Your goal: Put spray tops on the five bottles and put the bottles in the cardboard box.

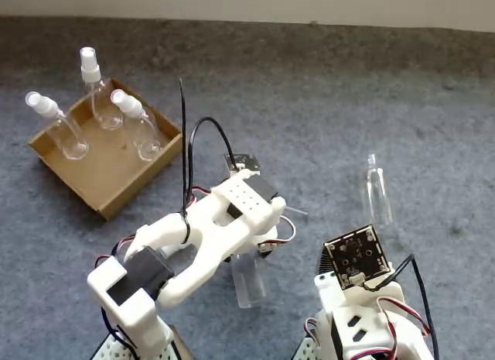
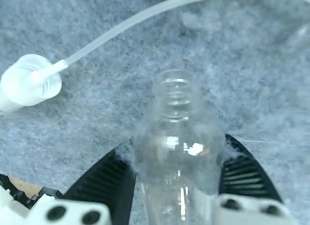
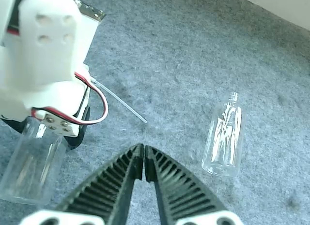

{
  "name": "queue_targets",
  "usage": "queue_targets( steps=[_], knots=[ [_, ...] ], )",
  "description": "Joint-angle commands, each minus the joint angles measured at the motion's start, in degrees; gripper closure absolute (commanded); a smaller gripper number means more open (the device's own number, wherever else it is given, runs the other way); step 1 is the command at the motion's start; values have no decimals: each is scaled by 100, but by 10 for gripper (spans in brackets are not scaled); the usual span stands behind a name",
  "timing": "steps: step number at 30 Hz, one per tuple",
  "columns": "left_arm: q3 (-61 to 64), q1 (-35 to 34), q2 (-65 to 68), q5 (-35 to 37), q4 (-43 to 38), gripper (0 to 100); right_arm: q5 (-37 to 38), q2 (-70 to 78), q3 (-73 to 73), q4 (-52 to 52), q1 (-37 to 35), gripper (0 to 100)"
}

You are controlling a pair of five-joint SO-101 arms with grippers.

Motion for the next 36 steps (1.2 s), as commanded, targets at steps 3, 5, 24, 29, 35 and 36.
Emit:
queue_targets(
  steps=[3, 5, 24, 29, 35, 36],
  knots=[
    [-374, -145, -426, -686, 246, 858, 44, -75, 13, -75, 66, 994],
    [-585, -277, -558, -1433, 510, 856, 44, -75, 13, -75, 66, 994],
    [-971, -673, -2563, -4088, 870, 858, 44, -75, 13, -84, 66, 994],
    [-848, -673, -3468, -4097, 870, 856, 44, -75, 13, -92, 66, 994],
    [-330, -681, -4541, -5108, 870, 860, 44, -75, 22, -101, 66, 994],
    [-207, -681, -4743, -5152, 870, 860, 44, -75, 22, -101, 66, 994]
  ],
)
